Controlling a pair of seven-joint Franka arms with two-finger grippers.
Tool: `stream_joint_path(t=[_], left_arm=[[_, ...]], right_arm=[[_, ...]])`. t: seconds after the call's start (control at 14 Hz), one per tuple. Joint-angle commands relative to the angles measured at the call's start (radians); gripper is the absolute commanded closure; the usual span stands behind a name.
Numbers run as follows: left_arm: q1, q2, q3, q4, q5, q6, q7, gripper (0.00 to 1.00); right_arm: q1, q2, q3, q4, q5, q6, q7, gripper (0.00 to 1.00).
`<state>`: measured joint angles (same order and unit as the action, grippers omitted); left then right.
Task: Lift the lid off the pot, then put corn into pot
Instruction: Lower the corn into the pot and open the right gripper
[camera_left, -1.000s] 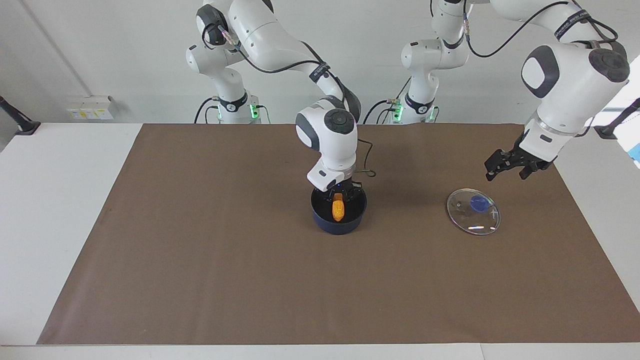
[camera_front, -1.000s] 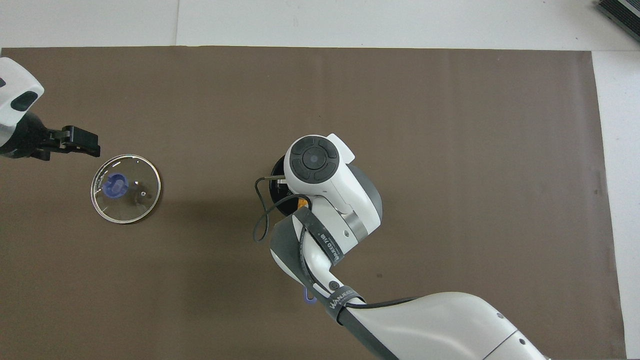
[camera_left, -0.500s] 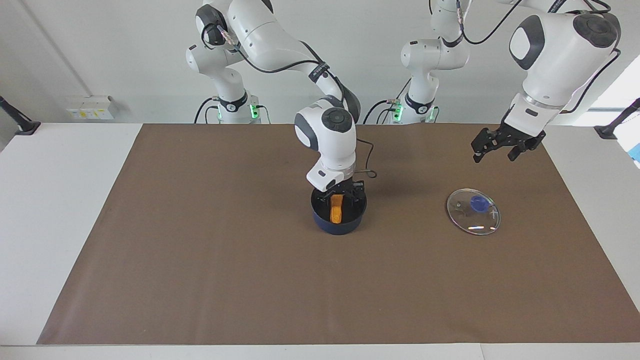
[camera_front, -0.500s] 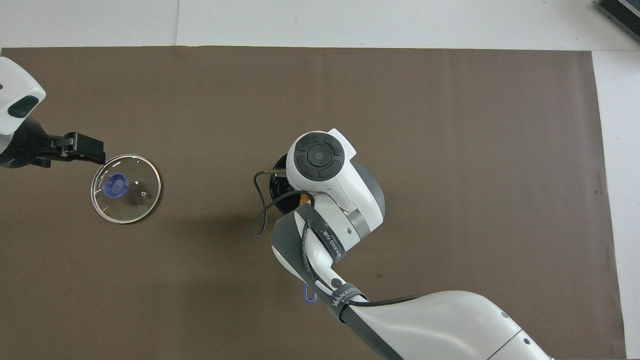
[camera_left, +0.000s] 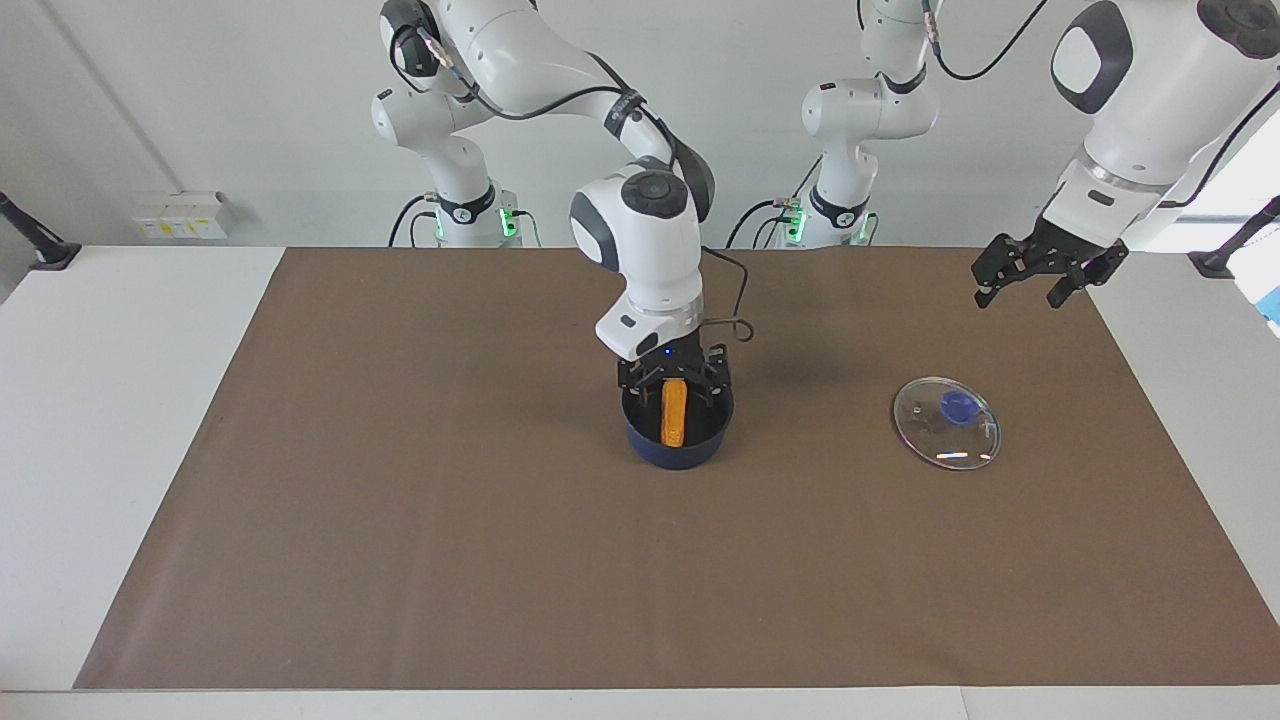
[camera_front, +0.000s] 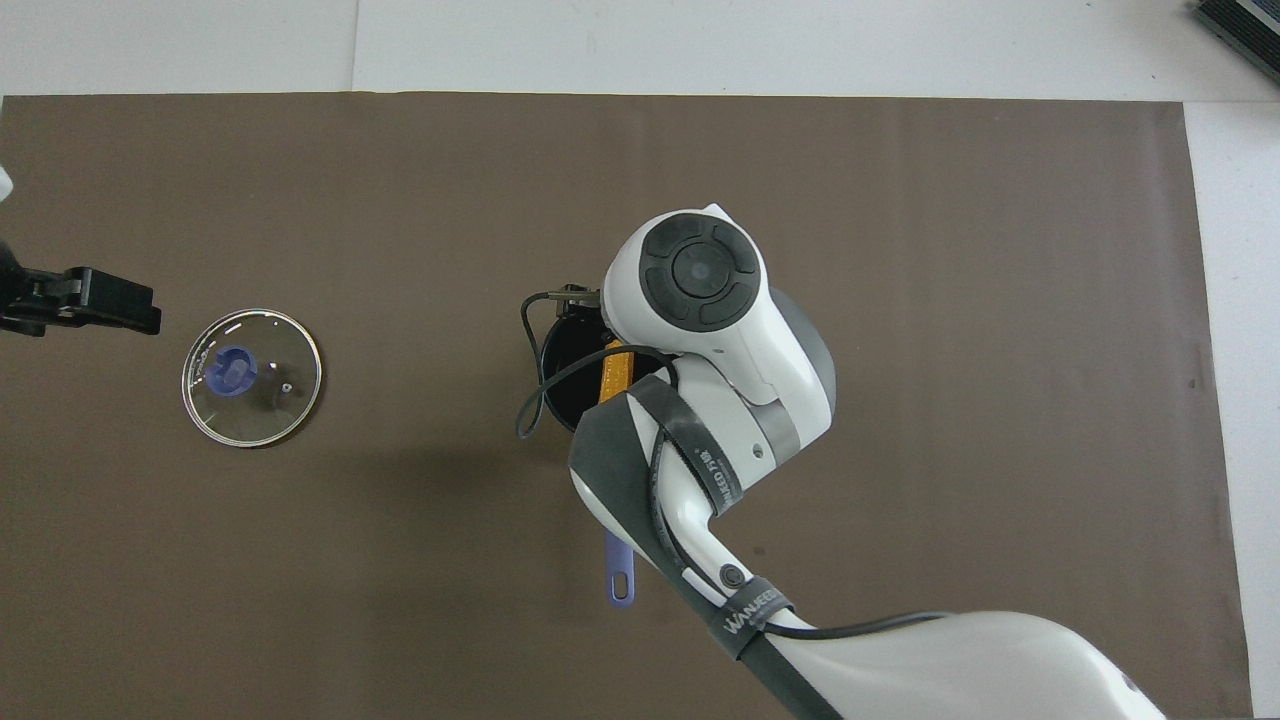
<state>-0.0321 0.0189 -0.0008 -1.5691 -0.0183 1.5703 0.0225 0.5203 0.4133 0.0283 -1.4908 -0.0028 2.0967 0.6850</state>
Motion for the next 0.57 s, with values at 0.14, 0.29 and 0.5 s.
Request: stream_joint_path(t=[0.14, 0.29, 0.5], left_arm=[[0.003, -0.016, 0.002, 0.009, -0.002, -0.055, 0.016, 0.00], [0.003, -0.017, 0.002, 0.008, -0.002, -0.056, 0.016, 0.00], [-0.002, -0.011, -0.001, 0.018, 0.009, -0.056, 0.025, 0.00]], right_arm=[[-0.107, -0.137, 0.007, -0.022, -0.003, -0.110, -0.100, 0.00], [-0.156, -0.183, 0.007, -0.022, -0.003, -0.161, -0.145, 0.00], [-0.236, -0.263, 0.009, -0.019, 0.000, -0.254, -0.251, 0.00]])
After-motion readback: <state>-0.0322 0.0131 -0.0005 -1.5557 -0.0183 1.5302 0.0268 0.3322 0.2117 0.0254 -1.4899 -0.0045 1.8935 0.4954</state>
